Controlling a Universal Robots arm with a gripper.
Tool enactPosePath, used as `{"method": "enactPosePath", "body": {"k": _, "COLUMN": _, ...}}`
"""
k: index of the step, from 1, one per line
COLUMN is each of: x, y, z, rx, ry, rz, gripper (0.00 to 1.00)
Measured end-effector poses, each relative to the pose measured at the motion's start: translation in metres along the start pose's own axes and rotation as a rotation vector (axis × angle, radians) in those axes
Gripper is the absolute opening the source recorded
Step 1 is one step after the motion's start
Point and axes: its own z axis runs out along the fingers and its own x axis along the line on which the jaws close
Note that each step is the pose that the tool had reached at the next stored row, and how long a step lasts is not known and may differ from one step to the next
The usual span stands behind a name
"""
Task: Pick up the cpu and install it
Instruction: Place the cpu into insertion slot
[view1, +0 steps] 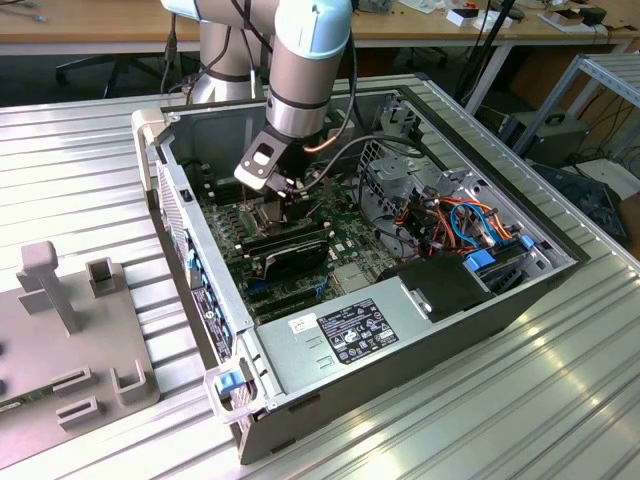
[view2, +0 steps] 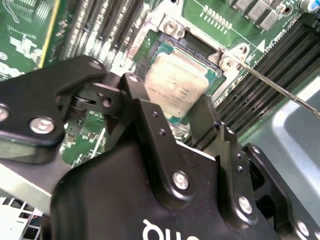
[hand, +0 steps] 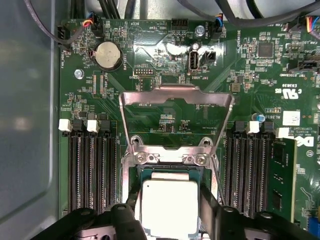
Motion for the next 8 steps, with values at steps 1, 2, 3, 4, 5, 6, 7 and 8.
{"method": "enactPosePath", "body": {"k": 1, "x": 0.0, "y": -0.0001, "z": 0.0, "rx": 0.0004, "ry": -0.0001, "rz": 0.0, "gripper": 0.6}}
{"method": "enactPosePath", "body": {"k": 2, "x": -0.0001, "y": -0.0001, "z": -0.0003, "rx": 0.0009, "ry": -0.0008, "rz": 0.0, "gripper": 0.6}}
{"method": "enactPosePath", "body": {"k": 3, "x": -0.0003, "y": -0.0002, "z": -0.0006, "rx": 0.0015, "ry": -0.0017, "rz": 0.0, "gripper": 0.68}}
{"method": "enactPosePath", "body": {"k": 4, "x": -0.0003, "y": -0.0002, "z": -0.0006, "rx": 0.0015, "ry": -0.0017, "rz": 0.0, "gripper": 0.68}}
{"method": "enactPosePath", "body": {"k": 5, "x": -0.0003, "y": -0.0002, "z": -0.0005, "rx": 0.0014, "ry": -0.0017, "rz": 0.0, "gripper": 0.68}}
{"method": "enactPosePath", "body": {"k": 6, "x": -0.0003, "y": -0.0003, "z": -0.0005, "rx": 0.0015, "ry": -0.0017, "rz": 0.0, "gripper": 0.68}}
{"method": "enactPosePath", "body": {"k": 7, "x": -0.0003, "y": -0.0002, "z": -0.0005, "rx": 0.0015, "ry": -0.0017, "rz": 0.0, "gripper": 0.68}}
{"method": "enactPosePath", "body": {"k": 8, "x": -0.0003, "y": -0.0002, "z": -0.0005, "rx": 0.0014, "ry": -0.0017, "rz": 0.0, "gripper": 0.68}}
